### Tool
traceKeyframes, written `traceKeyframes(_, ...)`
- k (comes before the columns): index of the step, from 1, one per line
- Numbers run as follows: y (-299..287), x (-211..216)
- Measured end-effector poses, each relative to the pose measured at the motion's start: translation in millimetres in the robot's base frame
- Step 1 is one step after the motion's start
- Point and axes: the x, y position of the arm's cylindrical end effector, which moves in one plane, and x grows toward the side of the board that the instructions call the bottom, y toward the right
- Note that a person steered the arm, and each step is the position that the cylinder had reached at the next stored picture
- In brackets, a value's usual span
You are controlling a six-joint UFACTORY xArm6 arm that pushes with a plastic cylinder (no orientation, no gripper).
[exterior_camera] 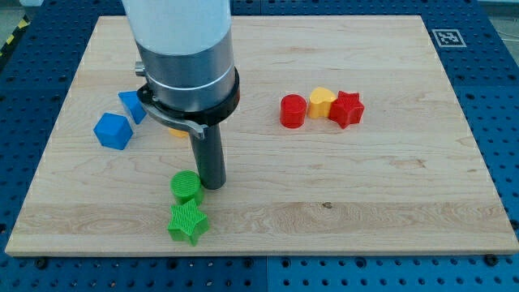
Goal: Push the green star towards the bottom left
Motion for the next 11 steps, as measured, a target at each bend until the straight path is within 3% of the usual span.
traceKeyframes(3, -5.4, -10.5)
traceKeyframes(4, 18.7, -3.1)
traceKeyframes(6, 43.3, 49.4)
traceKeyframes(10, -124.4, 43.3)
traceKeyframes(11, -136.8, 43.3)
